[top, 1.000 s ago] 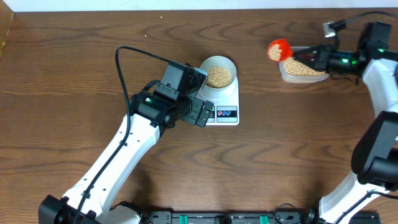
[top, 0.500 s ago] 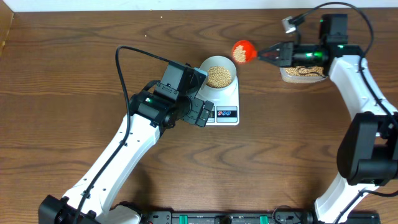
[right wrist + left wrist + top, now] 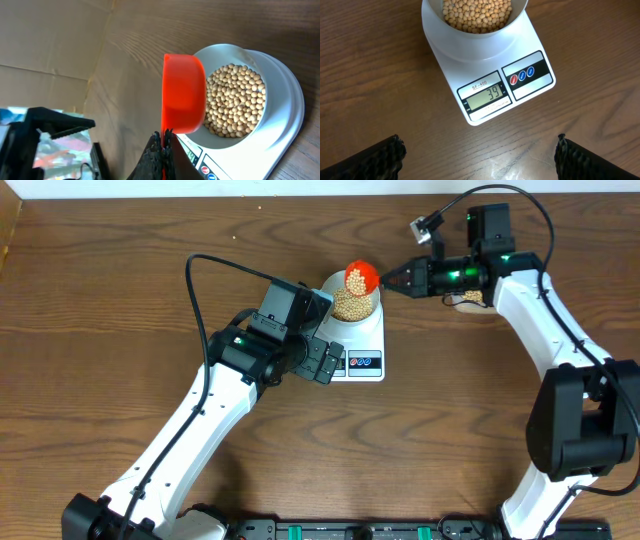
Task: Scoop item into bowl and weigh 50g on scale
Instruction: 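Carry the scoop over the grey bowl with the right gripper, then tilt the scoop slightly to trickle soybeans into the bowl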
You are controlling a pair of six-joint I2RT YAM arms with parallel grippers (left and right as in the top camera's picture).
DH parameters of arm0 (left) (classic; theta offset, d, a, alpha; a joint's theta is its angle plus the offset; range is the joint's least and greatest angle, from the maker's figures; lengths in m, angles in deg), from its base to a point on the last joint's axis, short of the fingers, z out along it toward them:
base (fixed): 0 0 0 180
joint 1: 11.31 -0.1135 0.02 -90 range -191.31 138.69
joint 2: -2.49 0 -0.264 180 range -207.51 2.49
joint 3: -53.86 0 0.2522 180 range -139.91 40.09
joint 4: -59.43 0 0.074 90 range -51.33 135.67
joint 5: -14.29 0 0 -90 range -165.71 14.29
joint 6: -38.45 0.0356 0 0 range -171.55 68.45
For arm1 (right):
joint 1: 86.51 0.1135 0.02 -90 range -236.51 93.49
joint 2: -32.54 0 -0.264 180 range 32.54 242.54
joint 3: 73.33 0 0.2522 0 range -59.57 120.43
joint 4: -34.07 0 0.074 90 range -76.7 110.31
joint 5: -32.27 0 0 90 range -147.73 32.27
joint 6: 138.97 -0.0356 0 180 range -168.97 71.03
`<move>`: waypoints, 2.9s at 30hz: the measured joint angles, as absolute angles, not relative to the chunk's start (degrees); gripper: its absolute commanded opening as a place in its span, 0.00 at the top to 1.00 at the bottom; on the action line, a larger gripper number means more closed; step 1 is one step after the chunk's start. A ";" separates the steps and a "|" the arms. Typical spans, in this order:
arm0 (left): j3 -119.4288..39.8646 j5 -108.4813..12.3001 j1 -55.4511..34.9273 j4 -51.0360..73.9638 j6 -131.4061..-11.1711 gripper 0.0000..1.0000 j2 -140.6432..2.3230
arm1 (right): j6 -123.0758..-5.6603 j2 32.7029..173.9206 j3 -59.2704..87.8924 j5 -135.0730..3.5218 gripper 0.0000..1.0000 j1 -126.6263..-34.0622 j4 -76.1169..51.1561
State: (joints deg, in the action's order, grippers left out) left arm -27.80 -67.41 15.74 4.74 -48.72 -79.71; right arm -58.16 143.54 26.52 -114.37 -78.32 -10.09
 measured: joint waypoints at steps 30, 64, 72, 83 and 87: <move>-27.80 -67.41 15.74 4.74 -48.72 0.03 -79.71 | -54.77 140.00 26.52 -93.15 0.99 -71.68 -14.24; -27.80 -67.41 15.74 4.74 -48.72 0.02 -79.71 | -49.53 135.34 26.54 -81.46 0.99 -65.43 -16.71; -27.80 -67.43 15.74 4.74 -48.72 0.02 -79.71 | -49.55 135.34 26.54 -83.29 0.99 -65.71 -16.73; -27.80 -67.41 15.74 4.74 -48.72 0.02 -79.71 | -49.55 135.34 26.54 -83.93 0.99 -66.50 -16.73; -27.80 -67.41 15.74 4.74 -48.72 0.02 -79.71 | -49.55 135.34 26.54 -83.95 0.99 -66.50 -16.73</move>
State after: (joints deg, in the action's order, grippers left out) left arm -27.80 -67.41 15.74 4.74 -48.72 -79.71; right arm -49.55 135.34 26.54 -83.95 -66.50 -16.73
